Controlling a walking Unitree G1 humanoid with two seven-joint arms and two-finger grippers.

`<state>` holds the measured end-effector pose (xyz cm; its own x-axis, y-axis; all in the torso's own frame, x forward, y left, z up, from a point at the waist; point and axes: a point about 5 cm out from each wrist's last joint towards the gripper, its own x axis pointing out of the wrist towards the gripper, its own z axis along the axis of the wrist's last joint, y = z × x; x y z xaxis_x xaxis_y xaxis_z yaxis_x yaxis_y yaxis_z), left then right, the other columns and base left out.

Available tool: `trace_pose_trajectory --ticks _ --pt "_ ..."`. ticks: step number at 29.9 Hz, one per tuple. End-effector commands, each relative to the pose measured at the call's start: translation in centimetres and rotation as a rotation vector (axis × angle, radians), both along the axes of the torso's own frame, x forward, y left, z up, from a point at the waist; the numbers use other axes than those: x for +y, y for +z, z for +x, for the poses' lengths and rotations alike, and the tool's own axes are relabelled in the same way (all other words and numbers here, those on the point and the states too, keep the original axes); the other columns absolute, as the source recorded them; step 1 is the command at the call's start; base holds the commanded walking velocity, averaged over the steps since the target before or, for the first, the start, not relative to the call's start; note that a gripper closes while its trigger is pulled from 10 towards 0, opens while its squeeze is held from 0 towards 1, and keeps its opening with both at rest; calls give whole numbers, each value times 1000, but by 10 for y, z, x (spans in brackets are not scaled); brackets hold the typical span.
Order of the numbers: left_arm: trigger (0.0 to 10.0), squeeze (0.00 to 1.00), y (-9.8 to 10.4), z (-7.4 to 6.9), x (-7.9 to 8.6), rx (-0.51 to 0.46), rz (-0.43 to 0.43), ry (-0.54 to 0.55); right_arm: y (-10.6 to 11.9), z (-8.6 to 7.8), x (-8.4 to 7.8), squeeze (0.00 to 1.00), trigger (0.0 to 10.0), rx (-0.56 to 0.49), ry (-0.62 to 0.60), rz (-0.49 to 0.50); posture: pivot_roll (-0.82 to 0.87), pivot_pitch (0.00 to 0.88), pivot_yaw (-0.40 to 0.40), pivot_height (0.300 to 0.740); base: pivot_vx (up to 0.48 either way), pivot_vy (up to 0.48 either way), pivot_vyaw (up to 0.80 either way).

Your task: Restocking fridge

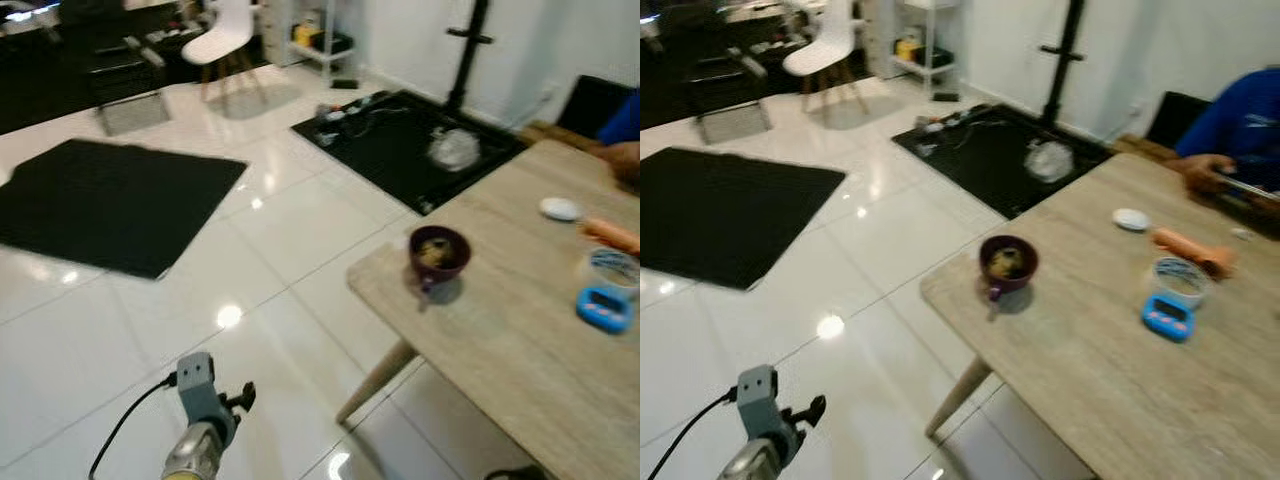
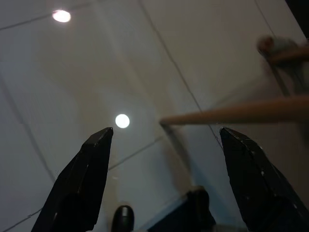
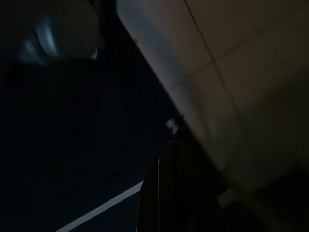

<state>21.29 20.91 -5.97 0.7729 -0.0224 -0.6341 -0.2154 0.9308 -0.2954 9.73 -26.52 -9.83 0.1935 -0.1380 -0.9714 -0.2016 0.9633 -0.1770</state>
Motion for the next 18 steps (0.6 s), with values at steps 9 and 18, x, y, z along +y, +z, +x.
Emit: trace_pose_trajectory --ticks 9,18 --pt "10000 0 -4 -8 8 31 6 28 -1 -4 1 0 10000 45 -3 11 -15 0 -3 740 0 0 -785" --pt "10000 0 -11 -18 1 84 11 -9 -1 -4 2 0 10000 37 -19 31 -14 0 0 740 0 0 -696"
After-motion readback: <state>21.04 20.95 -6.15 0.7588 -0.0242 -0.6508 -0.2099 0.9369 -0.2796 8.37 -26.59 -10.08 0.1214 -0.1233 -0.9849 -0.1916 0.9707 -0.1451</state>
